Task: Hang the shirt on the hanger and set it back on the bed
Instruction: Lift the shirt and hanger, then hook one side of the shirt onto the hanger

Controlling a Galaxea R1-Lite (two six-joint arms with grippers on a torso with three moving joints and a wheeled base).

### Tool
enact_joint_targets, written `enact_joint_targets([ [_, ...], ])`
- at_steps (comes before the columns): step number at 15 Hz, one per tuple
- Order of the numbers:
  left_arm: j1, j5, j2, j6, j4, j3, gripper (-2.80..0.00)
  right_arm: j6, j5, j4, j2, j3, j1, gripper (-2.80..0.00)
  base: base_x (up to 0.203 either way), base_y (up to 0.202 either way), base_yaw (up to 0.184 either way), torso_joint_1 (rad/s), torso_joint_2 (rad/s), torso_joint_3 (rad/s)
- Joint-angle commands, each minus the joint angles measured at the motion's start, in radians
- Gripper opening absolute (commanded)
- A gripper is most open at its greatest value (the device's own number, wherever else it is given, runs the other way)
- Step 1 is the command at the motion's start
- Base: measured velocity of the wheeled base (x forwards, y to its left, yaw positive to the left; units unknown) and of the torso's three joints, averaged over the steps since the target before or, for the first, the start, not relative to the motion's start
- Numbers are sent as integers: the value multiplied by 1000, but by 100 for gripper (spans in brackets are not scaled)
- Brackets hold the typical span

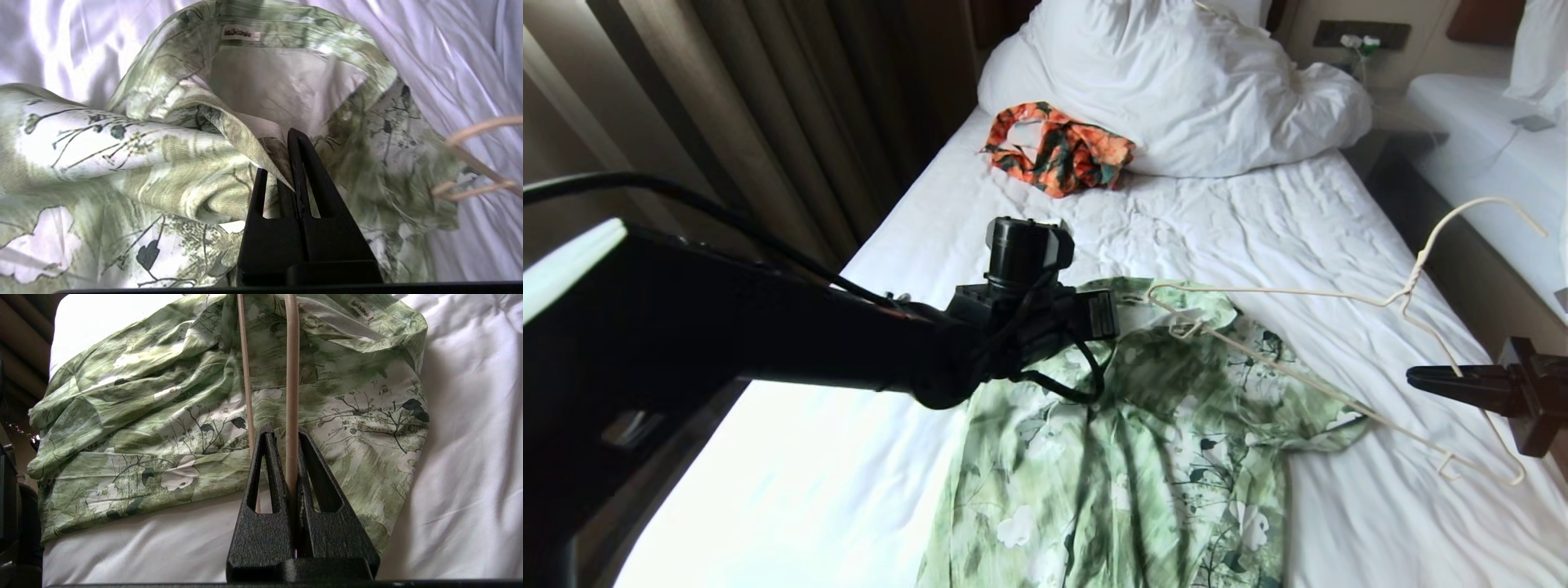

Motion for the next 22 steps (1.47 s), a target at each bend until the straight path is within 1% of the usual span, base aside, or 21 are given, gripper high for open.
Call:
enact_joint_targets([
  [1,-62,20,-126,-3,-3,69,-280,-5,4,1,-10,1,18,-280,0,0,0,0,0,0],
  [4,-141,71,-206,-8,-4,184,-280,-4,-22,0,-12,-1,49,-280,0,0,0,0,0,0],
  [6,-163,87,-229,-9,-22,224,-280,-3,-39,0,-10,-5,80,-280,0,0,0,0,0,0],
  [10,-164,89,-223,-8,-111,275,-280,13,-75,-4,16,-34,152,-280,0,0,0,0,0,0],
  [14,-164,84,-214,-11,-116,275,-280,25,-96,-4,59,-107,194,-280,0,0,0,0,0,0],
  [16,-164,81,-214,-12,-124,271,-280,27,-114,-6,73,-105,209,-280,0,0,0,0,0,0],
  [19,-164,84,-203,-9,-160,270,-280,24,-118,-10,73,-69,225,-280,0,0,0,0,0,0],
  [22,-161,88,-202,-5,-164,267,-280,23,-121,-99,55,23,225,-280,0,0,0,0,0,0],
])
